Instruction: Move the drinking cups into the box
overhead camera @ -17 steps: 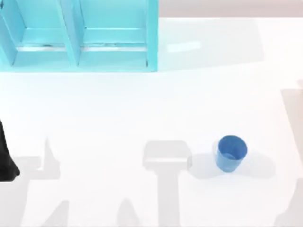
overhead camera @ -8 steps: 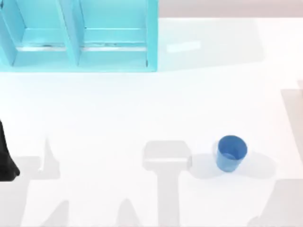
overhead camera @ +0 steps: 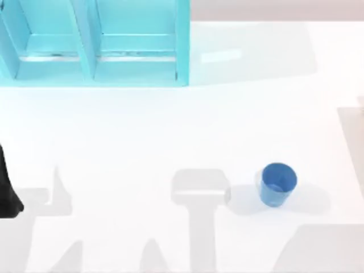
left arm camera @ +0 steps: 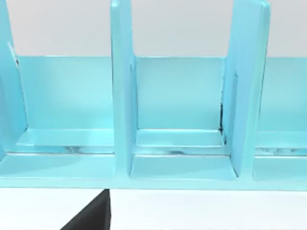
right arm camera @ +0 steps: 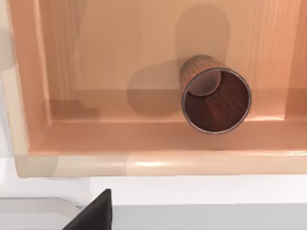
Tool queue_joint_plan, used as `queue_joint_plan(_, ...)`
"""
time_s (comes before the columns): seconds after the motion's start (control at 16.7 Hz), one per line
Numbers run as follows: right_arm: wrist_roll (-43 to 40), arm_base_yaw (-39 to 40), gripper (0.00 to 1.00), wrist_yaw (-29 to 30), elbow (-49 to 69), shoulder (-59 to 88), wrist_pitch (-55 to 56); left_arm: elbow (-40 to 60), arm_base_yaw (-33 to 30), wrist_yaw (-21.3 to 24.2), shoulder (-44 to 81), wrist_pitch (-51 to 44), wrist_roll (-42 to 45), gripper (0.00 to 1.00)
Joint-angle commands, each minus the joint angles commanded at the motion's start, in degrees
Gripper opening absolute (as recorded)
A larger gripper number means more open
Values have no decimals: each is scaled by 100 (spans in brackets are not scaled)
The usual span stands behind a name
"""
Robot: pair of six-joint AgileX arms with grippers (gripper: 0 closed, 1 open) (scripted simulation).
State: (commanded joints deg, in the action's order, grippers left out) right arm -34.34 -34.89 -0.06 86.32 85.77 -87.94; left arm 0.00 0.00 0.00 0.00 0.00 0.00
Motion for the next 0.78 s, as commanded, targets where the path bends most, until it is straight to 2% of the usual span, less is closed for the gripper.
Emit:
queue_joint_plan(0.18,10,16,100,-2,-16,12,16,0,0,0,0,0,0,100)
queue_joint_plan(0.36,369,372,100,-13,-11,190,63,0,0,0,0,0,0,100)
queue_joint_plan(0.54,1225,1206,100,-28,-1,525,216,0,0,0,0,0,0,100)
queue_joint_plan(0.78,2913,2850,100,-25,14,1032,602,0,0,0,0,0,0,100)
